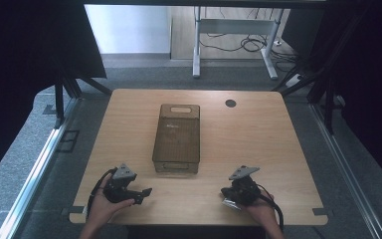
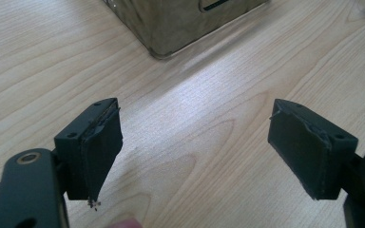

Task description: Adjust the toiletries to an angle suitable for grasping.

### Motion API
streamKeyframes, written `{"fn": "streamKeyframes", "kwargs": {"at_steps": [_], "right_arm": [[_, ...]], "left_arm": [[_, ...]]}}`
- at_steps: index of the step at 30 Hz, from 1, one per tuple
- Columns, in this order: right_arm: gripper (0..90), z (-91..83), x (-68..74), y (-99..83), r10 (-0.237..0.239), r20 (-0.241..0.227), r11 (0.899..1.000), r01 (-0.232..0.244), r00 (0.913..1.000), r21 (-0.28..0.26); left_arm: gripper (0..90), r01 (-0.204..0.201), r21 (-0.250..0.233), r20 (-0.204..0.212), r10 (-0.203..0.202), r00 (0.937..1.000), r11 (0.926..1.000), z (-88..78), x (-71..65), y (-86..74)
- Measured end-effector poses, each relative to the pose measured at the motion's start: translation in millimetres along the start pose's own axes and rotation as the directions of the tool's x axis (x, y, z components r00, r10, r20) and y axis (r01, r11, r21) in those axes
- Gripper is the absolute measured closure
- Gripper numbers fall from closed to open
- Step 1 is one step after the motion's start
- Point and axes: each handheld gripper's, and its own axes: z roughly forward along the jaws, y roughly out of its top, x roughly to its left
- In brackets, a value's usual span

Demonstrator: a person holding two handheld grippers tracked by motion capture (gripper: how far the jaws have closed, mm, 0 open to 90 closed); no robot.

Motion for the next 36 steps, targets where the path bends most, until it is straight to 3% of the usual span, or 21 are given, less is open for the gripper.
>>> {"fn": "streamKeyframes", "kwargs": {"at_steps": [21, 26, 31, 36], "right_arm": [[90.0, -20.4, -17.0, -18.5, 0.059, 0.038, 0.998, -0.06, 0.9975, 0.003], [90.0, -29.6, -27.9, -25.5, 0.092, 0.056, 0.996, -0.091, 0.9942, -0.009], [89.5, -32.4, -31.2, -28.2, 0.101, 0.05, 0.995, -0.1, 0.9936, -0.016], [89.0, -45.4, -32.2, -27.9, 0.106, 0.043, 0.993, -0.103, 0.9935, -0.057]], "left_arm": [[18.9, 0.007, -0.007, -0.004, -0.007, 1.0, 1.0, -3.1, 2.9, -0.5], [18.9, 0.004, -0.007, -0.004, -0.004, 1.0, 1.0, -3.6, 2.9, -0.2], [18.9, 0.004, -0.009, 0.0, -0.004, 1.0, 1.0, -4.3, 1.4, 0.2], [18.9, 0.005, -0.014, -0.003, -0.005, 1.0, 0.9999, -5.3, 3.3, -0.1]]}}
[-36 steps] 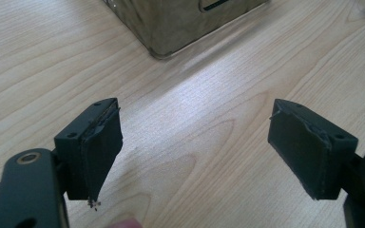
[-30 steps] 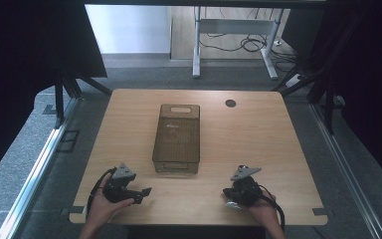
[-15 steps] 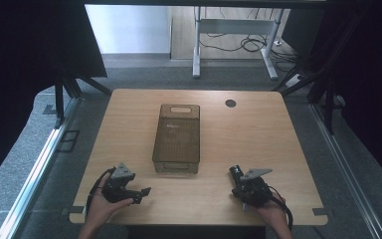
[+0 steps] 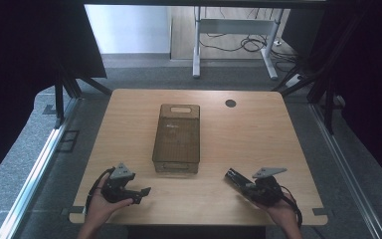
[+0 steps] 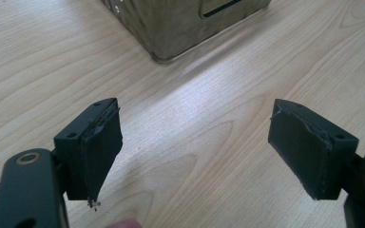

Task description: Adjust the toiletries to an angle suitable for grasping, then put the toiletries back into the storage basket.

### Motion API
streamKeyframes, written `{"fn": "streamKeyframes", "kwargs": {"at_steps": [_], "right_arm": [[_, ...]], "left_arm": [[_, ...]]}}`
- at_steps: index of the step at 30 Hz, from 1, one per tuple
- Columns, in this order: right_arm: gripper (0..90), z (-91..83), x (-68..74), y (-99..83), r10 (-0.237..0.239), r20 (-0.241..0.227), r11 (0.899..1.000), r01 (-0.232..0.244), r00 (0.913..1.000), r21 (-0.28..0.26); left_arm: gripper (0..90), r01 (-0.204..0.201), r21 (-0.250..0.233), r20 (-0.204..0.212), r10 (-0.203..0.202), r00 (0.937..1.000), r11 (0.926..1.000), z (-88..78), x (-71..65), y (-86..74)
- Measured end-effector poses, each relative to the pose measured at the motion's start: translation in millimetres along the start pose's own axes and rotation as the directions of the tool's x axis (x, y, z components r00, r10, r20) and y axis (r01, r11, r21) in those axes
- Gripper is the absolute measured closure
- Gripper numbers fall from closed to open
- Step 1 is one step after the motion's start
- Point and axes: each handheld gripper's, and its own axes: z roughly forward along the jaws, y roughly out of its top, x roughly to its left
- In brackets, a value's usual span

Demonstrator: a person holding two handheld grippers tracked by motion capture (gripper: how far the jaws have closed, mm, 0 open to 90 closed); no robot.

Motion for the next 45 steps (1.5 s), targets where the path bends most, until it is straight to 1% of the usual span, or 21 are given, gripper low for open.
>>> {"fn": "streamKeyframes", "kwargs": {"at_steps": [6, 7, 14, 16, 17, 18, 19, 21, 22, 24, 26, 27, 29, 30, 35, 38, 39, 41, 42, 44, 45], "right_arm": [[84.8, -12.9, -4.7, 0.6, 0.001, 0.014, 0.999, 0.0, 0.9999, -0.034], [81.1, -15.5, -5.0, 0.9, -0.012, 0.017, 0.999, 0.013, 0.9998, -0.033], [70.3, -25.0, -5.8, 2.3, -0.014, 0.031, 0.998, 0.016, 0.9994, -0.054], [60.9, -22.9, -5.8, 4.3, -0.026, 0.034, 0.999, 0.028, 0.9991, -0.04], [60.9, -22.9, -5.8, 4.3, -0.026, 0.034, 0.999, 0.028, 0.9991, -0.04], [55.9, -22.2, -5.5, 5.0, -0.031, 0.039, 0.999, 0.033, 0.9988, -0.033], [47.7, -23.1, -4.8, 7.1, -0.035, 0.049, 0.999, 0.036, 0.9982, -0.024], [42.7, -24.7, -5.7, 9.4, -0.028, 0.059, 0.999, 0.029, 0.9979, -0.029], [42.7, -24.7, -5.7, 9.4, -0.028, 0.059, 0.999, 0.029, 0.9979, -0.029], [36.9, -24.2, -8.3, 15.4, -0.035, 0.061, 0.999, 0.036, 0.9975, -0.01], [36.1, -23.8, -8.8, 18.4, -0.041, 0.067, 0.999, 0.04, 0.997, 0.006], [34.4, -23.0, -9.7, 24.6, -0.051, 0.063, 0.998, 0.049, 0.9967, 0.035], [34.1, -22.4, -10.7, 27.5, -0.057, 0.061, 0.998, 0.054, 0.9965, 0.044], [33.5, -21.5, -12.8, 33.1, -0.057, 0.063, 0.996, 0.052, 0.9964, 0.072], [31.2, -17.6, -15.6, 43.1, -0.043, 0.068, 0.992, 0.035, 0.9967, 0.121], [30.8, -11.7, -15.4, 54.5, -0.053, 0.07, 0.982, 0.039, 0.9962, 0.183], [30.8, -11.7, -15.4, 54.5, -0.053, 0.07, 0.982, 0.039, 0.9962, 0.183], [30.3, -9.1, -11.4, 64.2, -0.067, 0.064, 0.976, 0.052, 0.9957, 0.211], [30.3, -9.1, -11.4, 64.2, -0.067, 0.064, 0.976, 0.052, 0.9957, 0.211], [29.6, -2.7, -7.8, 71.5, -0.087, 0.069, 0.968, 0.068, 0.9938, 0.241], [29.6, -2.7, -7.8, 71.5, -0.087, 0.069, 0.968, 0.068, 0.9938, 0.241]], "left_arm": [[18.9, 0.006, 0.005, -0.006, -0.006, 1.0, 1.0, 1.2, 1.6, -0.5], [18.9, 0.005, 0.004, -0.008, -0.005, 1.0, 1.0, 0.4, 1.5, -0.5], [18.9, 0.015, -0.008, -0.022, -0.015, 0.9997, 0.9998, -3.8, 3.0, -0.7], [18.9, 0.02, -0.007, -0.023, -0.021, 0.9995, 0.9998, -3.9, 3.1, -1.7], [18.9, 0.02, -0.007, -0.023, -0.021, 0.9995, 0.9998, -3.9, 3.1, -1.7], [18.9, 0.021, -0.007, -0.023, -0.021, 0.9995, 0.9998, -4.4, 2.5, -2.1], [18.9, 0.021, -0.007, -0.025, -0.022, 0.9995, 0.9997, -4.6, 1.9, -2.0], [19.0, 0.02, -0.01, -0.025, -0.02, 0.9995, 0.9998, -4.4, 1.3, -1.0], [19.0, 0.018, -0.008, -0.024, -0.018, 0.9995, 0.9998, -4.4, 0.5, -0.2], [19.0, 0.012, -0.006, -0.022, -0.012, 0.9997, 0.9999, -3.0, -2.6, 1.3], [18.9, 0.006, -0.005, -0.022, -0.006, 0.9997, 1.0, -2.9, -3.1, 1.6], [18.9, -0.001, -0.011, -0.02, 0.001, 0.9998, 0.9999, -3.5, -4.3, 2.5], [19.0, 0.003, -0.016, -0.019, -0.004, 0.9998, 0.9999, -3.6, -5.0, 2.7], [19.0, 0.001, -0.02, -0.019, -0.001, 0.9998, 0.9998, -4.3, -5.3, 2.9], [19.0, 0.005, -0.023, -0.017, -0.005, 0.9998, 0.9997, -5.4, -4.7, 2.6], [19.0, 0.003, -0.046, -0.01, -0.004, 0.9999, 0.999, -11.3, -4.1, 3.2], [19.0, 0.003, -0.046, -0.01, -0.004, 0.9999, 0.999, -11.3, -4.1, 3.2], [19.1, 0.013, -0.057, -0.015, -0.013, 0.9998, 0.9983, -13.0, -1.9, 2.6], [19.1, 0.018, -0.054, -0.015, -0.019, 0.9997, 0.9984, -13.1, -0.3, 1.9], [19.2, 0.028, -0.046, -0.019, -0.028, 0.9994, 0.9985, -11.0, 2.3, -0.3], [19.2, 0.028, -0.046, -0.019, -0.028, 0.9994, 0.9985, -11.0, 2.3, -0.3]]}}
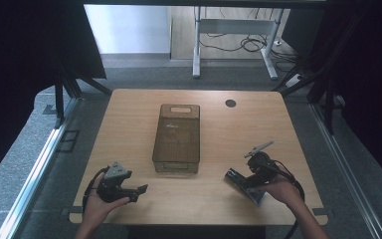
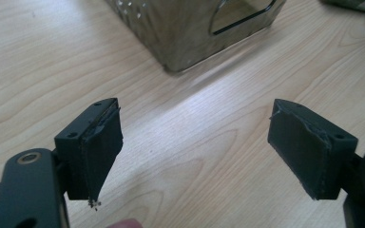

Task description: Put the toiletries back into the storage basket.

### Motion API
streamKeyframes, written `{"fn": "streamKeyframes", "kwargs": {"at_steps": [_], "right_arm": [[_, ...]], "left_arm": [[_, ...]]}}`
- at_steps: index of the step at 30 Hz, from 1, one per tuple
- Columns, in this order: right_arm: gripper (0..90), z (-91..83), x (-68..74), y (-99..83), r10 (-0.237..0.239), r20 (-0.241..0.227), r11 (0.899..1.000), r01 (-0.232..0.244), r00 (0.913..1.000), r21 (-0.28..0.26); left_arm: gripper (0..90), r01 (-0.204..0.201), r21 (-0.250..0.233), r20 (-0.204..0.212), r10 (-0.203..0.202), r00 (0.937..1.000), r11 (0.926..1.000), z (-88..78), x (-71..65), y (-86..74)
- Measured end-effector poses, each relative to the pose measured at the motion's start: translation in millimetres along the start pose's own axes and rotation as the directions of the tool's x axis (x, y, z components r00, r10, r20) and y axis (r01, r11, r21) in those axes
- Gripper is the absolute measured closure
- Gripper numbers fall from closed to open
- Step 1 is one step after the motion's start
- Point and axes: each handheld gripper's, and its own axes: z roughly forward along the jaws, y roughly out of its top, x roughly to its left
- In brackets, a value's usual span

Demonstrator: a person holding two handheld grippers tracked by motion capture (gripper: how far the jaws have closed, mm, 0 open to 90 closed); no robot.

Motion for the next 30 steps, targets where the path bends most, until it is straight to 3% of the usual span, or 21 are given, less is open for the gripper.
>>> {"fn": "streamKeyframes", "kwargs": {"at_steps": [7, 17, 30], "right_arm": [[27.8, 23.1, 2.5, 9.5, -0.01, 0.002, 0.994, 0.01, 0.9999, 0.11], [27.4, 36.2, 3.7, 5.7, -0.024, 0.009, 0.984, 0.022, 0.9997, 0.178], [36.7, 51.0, 9.8, 3.0, -0.111, 0.047, 0.959, 0.095, 0.9927, 0.269]], "left_arm": [[19.2, 0.001, -0.011, 0.011, 0.0, 0.9999, 0.9999, -2.1, 2.5, -0.2], [19.2, 0.0, -0.003, 0.009, 0.0, 1.0, 1.0, -1.3, 1.5, 0.3], [19.1, -0.005, 0.014, 0.013, 0.005, 0.9999, 0.9999, 2.5, 0.4, -0.6]]}}
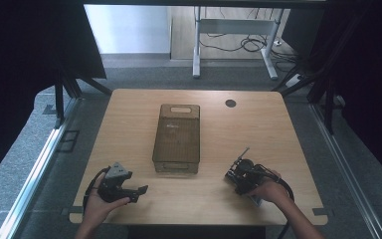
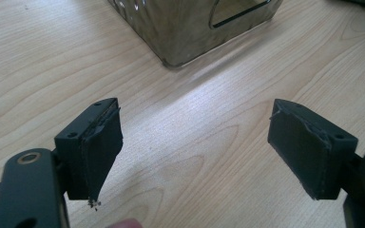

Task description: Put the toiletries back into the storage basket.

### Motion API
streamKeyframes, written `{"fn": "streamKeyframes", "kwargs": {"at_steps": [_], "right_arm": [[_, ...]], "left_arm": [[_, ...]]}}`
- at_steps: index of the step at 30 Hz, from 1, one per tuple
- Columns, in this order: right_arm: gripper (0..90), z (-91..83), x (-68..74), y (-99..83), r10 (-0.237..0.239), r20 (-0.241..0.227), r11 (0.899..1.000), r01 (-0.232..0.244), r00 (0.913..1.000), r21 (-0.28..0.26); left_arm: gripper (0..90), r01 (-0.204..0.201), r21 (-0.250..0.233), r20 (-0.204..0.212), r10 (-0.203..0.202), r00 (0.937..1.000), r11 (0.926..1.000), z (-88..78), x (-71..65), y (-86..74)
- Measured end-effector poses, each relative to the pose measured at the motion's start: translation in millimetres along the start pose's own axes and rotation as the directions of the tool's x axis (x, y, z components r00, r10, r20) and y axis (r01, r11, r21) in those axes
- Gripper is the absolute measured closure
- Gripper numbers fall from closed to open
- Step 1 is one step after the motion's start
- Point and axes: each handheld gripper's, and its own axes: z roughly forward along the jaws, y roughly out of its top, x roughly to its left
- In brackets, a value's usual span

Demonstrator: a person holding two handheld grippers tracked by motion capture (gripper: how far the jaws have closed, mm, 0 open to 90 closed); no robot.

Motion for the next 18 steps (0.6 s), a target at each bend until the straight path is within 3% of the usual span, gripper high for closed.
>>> {"fn": "streamKeyframes", "kwargs": {"at_steps": [5, 12, 14, 15, 18], "right_arm": [[41.0, 1.6, -0.7, 0.6, 0.003, 0.009, 1.0, -0.003, 1.0, 0.005], [44.4, 1.5, -5.5, 1.3, 0.008, -0.02, 1.0, -0.008, 0.9998, 0.009], [44.9, 0.8, -10.3, 0.7, 0.023, -0.06, 1.0, -0.023, 0.9979, 0.0], [45.3, 0.6, -16.2, -0.3, 0.065, -0.111, 0.998, -0.067, 0.9917, -0.014], [45.6, 0.6, -21.4, -1.3, 0.099, -0.139, 0.995, -0.103, 0.9853, -0.017]], "left_arm": [[19.1, 0.0, 0.002, 0.0, 0.0, 1.0, 1.0, 0.7, 0.7, -0.2], [19.1, 0.001, 0.006, 0.002, -0.001, 1.0, 1.0, 2.2, 0.7, -0.6], [19.1, 0.002, 0.007, 0.001, -0.002, 1.0, 1.0, 2.1, 0.2, -0.5], [19.1, 0.002, 0.007, 0.001, -0.002, 1.0, 1.0, 2.1, 0.2, -0.5], [19.2, 0.003, 0.007, -0.001, -0.003, 1.0, 1.0, 1.8, 0.8, -0.5]]}}
